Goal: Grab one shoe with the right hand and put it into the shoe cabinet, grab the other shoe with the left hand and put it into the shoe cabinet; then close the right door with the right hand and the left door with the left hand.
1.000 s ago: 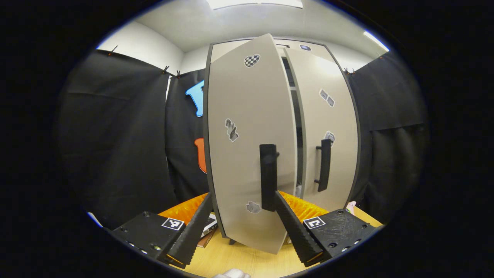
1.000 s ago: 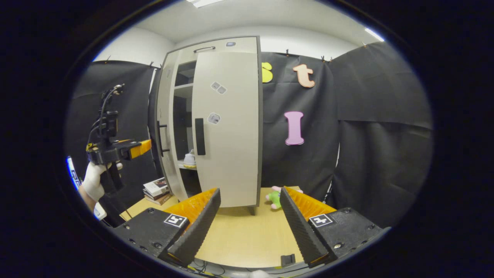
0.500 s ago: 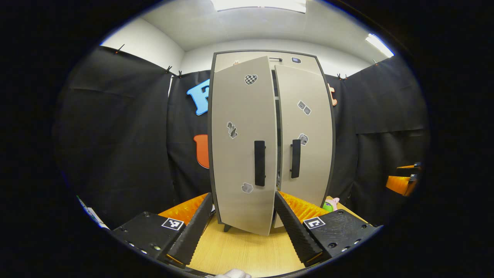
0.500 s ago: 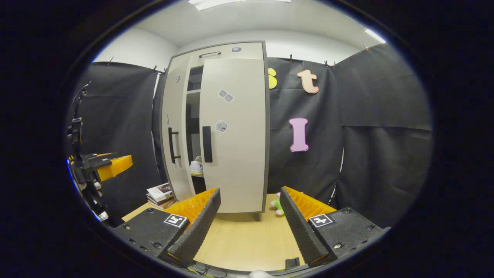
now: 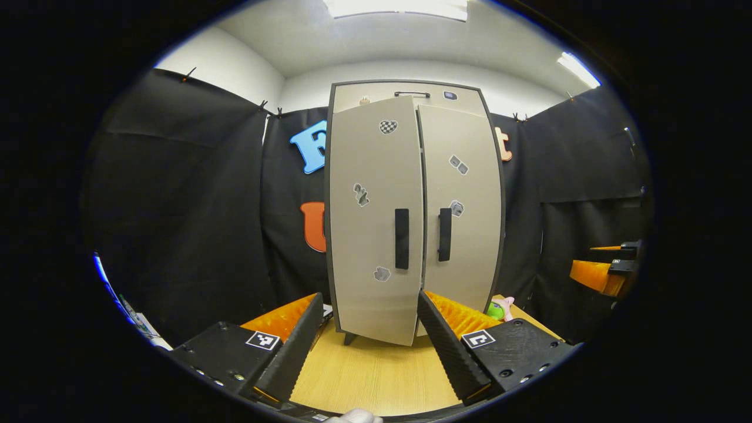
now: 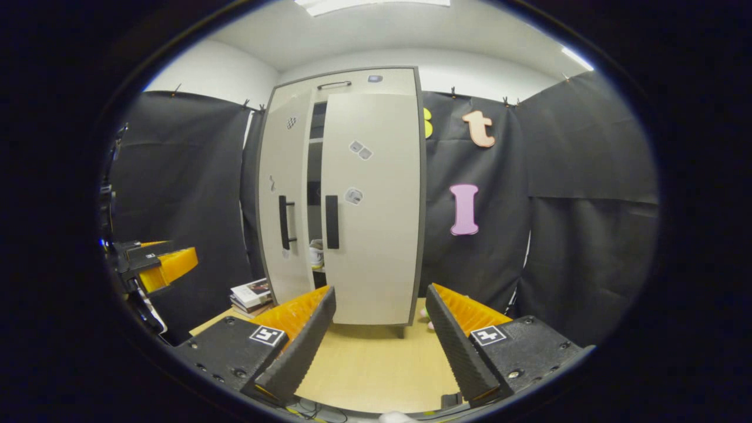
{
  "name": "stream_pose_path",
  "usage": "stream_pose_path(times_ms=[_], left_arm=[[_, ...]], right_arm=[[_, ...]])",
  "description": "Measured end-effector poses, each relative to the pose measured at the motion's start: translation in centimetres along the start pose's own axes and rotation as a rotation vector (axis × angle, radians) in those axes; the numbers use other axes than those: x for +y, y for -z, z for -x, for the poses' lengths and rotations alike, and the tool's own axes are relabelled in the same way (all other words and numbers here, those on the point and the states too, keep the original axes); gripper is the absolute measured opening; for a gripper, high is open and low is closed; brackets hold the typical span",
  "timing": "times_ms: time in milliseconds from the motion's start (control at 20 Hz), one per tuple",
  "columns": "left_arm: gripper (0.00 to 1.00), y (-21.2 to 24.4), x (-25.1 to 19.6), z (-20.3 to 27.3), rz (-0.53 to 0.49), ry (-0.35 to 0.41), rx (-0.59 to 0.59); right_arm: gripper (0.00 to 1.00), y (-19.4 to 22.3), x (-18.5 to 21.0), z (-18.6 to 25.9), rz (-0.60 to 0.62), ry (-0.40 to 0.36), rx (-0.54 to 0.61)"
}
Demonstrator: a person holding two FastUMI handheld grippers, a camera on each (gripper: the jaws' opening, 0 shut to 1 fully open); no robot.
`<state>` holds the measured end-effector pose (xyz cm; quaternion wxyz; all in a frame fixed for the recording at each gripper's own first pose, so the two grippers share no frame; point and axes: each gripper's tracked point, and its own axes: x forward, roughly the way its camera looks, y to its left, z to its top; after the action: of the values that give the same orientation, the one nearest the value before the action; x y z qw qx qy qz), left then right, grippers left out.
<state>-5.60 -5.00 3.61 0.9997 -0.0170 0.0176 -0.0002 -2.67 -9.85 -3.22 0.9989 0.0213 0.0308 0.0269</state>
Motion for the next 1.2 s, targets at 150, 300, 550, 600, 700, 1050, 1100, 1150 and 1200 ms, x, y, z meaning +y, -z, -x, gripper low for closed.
stream_pose_path(times_ms=[150, 300, 550, 600, 700, 1050, 1100, 1150, 1200], left_arm=[[0.96, -0.4, 0.4, 0.4, -0.006, -0.001, -0.011], [0.96, -0.5, 0.4, 0.4, -0.005, 0.004, -0.013], [0.96, -0.5, 0.2, 0.9, -0.011, 0.015, -0.014], [0.96, -0.5, 0.2, 0.9, -0.012, 0.018, -0.012], [0.96, -0.4, 0.1, 1.0, -0.015, 0.022, -0.008], [0.96, -0.4, 0.4, 1.0, -0.019, 0.020, -0.009], [0.96, -0.5, 0.4, 1.1, -0.019, 0.019, -0.011], [0.96, -0.4, 0.4, 1.1, -0.020, 0.018, -0.010], [0.96, -0.5, 0.5, 1.2, -0.020, 0.019, -0.011]], right_arm=[[1.00, -0.1, 0.5, 0.2, -0.005, -0.004, -0.002], [1.00, -0.2, 0.7, 0.6, 0.000, 0.000, -0.008], [1.00, -0.2, 0.8, 0.8, -0.005, 0.005, -0.011], [1.00, -0.2, 0.8, 0.8, -0.006, 0.006, -0.013], [1.00, -0.2, 0.8, 0.9, -0.009, 0.008, -0.013], [1.00, 0.0, 0.9, 0.9, -0.018, 0.011, -0.006], [1.00, 0.0, 0.9, 1.0, -0.019, 0.011, -0.008], [1.00, -0.1, 0.9, 1.0, -0.019, 0.011, -0.010], [1.00, -0.1, 1.0, 1.1, -0.018, 0.012, -0.010]])
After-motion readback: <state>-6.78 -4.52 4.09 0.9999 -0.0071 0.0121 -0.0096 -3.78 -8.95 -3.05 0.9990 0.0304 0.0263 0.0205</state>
